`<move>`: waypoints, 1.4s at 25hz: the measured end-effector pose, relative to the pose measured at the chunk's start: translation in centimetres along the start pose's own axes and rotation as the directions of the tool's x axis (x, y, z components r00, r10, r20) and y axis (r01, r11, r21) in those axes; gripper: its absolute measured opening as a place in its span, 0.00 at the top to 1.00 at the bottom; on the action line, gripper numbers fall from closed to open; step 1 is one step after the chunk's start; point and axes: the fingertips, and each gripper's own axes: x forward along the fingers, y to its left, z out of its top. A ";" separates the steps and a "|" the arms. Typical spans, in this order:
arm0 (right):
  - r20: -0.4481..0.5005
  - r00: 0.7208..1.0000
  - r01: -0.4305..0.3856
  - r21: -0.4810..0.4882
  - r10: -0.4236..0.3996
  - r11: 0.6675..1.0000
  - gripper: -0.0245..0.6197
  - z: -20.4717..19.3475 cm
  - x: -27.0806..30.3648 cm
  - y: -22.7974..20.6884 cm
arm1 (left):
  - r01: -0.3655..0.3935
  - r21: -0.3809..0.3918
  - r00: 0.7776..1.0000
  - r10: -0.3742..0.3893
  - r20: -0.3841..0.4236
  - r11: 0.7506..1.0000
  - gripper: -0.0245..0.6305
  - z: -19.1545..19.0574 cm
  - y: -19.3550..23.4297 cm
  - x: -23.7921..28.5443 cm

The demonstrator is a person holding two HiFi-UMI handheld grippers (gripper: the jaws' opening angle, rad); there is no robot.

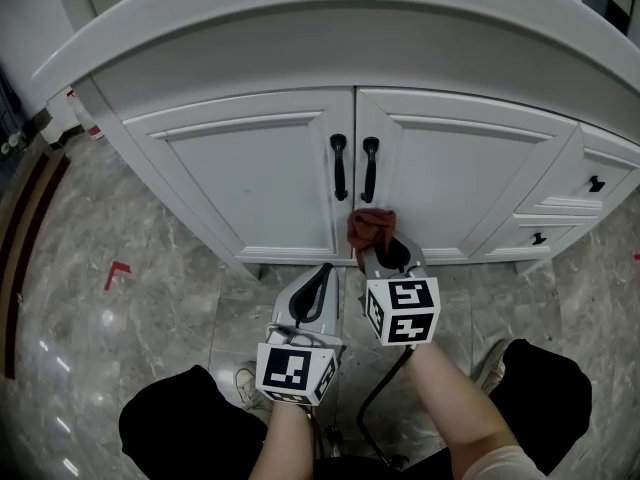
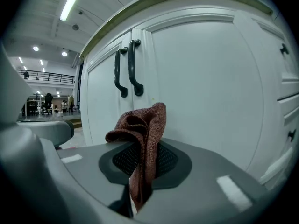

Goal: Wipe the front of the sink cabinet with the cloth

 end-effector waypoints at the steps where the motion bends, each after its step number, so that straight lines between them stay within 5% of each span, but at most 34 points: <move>1: -0.003 1.000 0.005 -0.003 -0.005 1.000 0.83 -0.3 -0.1 -0.4 | 0.005 0.003 1.000 -0.005 -0.001 1.000 0.96 -0.1 -0.2 0.2; 14: 0.001 0.992 0.125 0.058 -0.125 0.991 0.83 -1.6 -3.5 -9.9 | 0.093 -0.049 0.996 -0.093 0.003 0.994 0.96 -1.8 -6.0 4.7; 25: -0.034 0.954 0.300 0.130 -0.298 0.945 0.83 -1.6 -8.9 -20.0 | 0.177 -0.061 0.984 -0.179 -0.023 0.982 0.96 -2.7 -12.3 8.0; 31: -0.057 0.930 0.366 0.175 -0.362 0.914 0.83 -2.6 -10.6 -22.2 | 0.169 -0.073 0.984 -0.173 -0.052 0.983 0.96 -4.0 -12.4 8.2; 35: -0.063 0.948 0.319 0.158 -0.312 0.935 0.83 -3.7 -9.7 -19.9 | 0.144 -0.066 0.987 -0.148 -0.061 0.987 0.96 -4.5 -10.8 7.5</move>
